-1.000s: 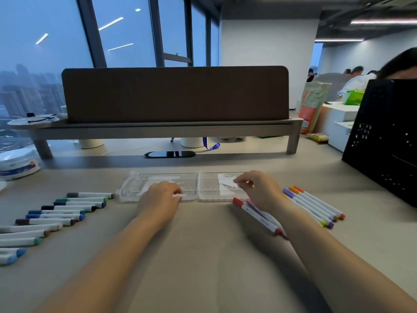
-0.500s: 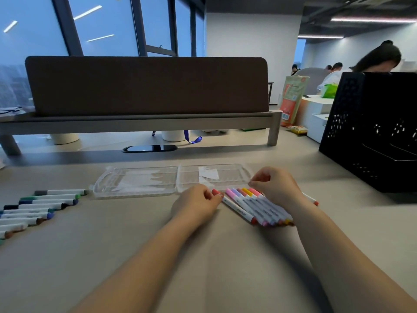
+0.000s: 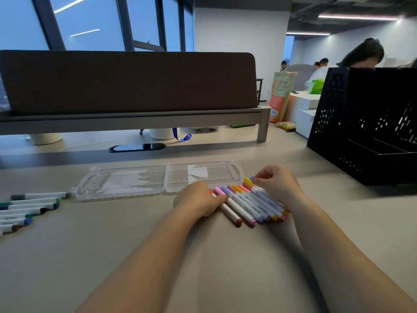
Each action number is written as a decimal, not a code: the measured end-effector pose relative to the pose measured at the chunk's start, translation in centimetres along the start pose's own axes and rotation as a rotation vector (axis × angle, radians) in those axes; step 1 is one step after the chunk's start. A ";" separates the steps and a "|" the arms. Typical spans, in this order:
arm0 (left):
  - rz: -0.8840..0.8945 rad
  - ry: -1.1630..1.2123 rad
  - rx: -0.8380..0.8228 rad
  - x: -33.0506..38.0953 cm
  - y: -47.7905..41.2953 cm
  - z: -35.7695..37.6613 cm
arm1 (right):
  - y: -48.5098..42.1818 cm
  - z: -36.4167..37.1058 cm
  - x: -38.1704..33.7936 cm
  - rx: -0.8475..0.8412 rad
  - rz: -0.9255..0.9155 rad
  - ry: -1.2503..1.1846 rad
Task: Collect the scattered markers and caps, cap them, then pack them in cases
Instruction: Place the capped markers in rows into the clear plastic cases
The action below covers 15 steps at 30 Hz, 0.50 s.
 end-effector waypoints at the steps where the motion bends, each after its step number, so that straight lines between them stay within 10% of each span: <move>1: 0.008 0.021 -0.016 -0.1 0.0 0.0 | 0.0 0.0 0.1 0.001 0.002 0.004; 15: -0.158 0.463 -0.114 -1.3 0.8 0.2 | 1.0 1.2 -0.6 -0.210 0.001 0.265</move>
Point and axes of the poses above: each hand's wrist, its own y-axis away from the middle knuckle, its own z-axis out of the palm, x = y × z, the point moved 9 cm from there along -y, towards the middle knuckle, and after that the axes turned 10 degrees about y, right-handed, at the moved point
